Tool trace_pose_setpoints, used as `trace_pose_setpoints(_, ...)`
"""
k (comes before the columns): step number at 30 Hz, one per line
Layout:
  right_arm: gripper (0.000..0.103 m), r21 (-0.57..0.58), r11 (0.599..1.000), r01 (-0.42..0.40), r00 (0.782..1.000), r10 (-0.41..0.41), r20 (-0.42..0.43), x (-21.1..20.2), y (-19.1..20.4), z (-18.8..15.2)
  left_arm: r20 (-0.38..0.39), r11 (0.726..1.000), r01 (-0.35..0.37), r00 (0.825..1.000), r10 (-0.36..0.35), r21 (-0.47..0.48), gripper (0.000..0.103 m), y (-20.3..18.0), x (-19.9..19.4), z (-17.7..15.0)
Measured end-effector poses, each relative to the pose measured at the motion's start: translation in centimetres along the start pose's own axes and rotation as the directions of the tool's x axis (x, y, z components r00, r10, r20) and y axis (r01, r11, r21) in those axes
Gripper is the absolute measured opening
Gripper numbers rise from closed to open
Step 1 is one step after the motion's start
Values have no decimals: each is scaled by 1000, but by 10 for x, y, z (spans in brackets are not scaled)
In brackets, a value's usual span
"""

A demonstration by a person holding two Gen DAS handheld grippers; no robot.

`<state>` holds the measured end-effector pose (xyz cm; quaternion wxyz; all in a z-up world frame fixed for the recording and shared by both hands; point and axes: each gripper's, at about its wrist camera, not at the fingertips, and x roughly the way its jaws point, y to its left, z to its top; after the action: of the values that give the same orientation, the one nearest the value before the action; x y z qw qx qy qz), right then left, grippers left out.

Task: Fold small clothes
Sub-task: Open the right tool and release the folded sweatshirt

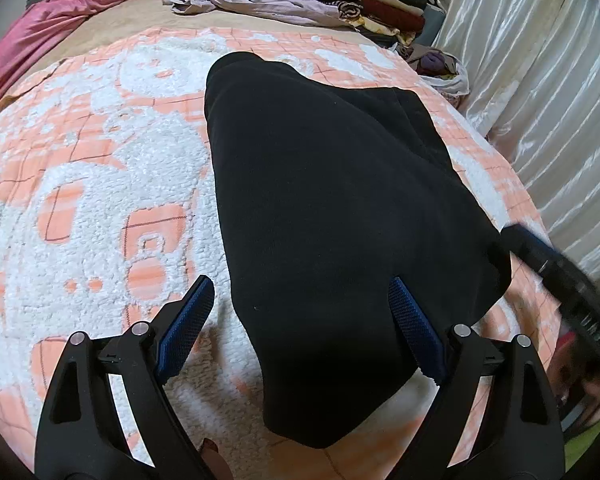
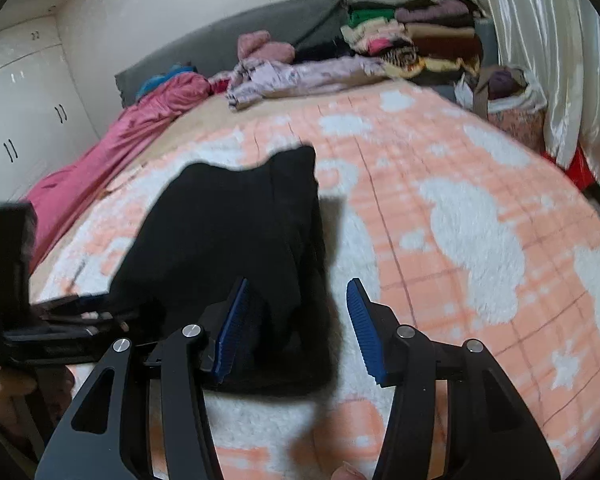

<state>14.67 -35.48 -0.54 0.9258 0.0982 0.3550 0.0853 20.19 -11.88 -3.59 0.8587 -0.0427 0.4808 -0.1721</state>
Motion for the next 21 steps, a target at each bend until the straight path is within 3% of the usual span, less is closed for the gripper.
trace_pose_setpoints(3,49,1,1000,-13,999,13,32,-2,3,19,20,1000,9,1000,-9,-8,82,2,-6,-1)
trace_pose_setpoints(7,48,-6,1000,-6,1000,6,4,17,4,49,112,1000,-1,994,1,-2,79,4,-31,6)
trace_pose_setpoints(12,47,29,998,-47,996,49,-68,61,2,76,82,998,-46,996,43,36,75,0,-19,17)
trace_pose_setpoints(14,47,2,1000,-21,995,21,-98,79,6,79,53,998,-50,997,48,31,75,2,-7,16)
trace_pose_setpoints(17,28,-93,987,131,978,-144,-152,104,10,73,41,999,-31,999,30,16,77,6,1,12)
trace_pose_setpoints(19,28,-68,984,165,967,-175,-187,118,-2,64,37,1000,-10,999,10,5,78,9,4,11)
trace_pose_setpoints(21,38,-23,986,163,964,-164,-209,126,-15,58,36,1000,1,999,-1,-3,78,10,6,11)
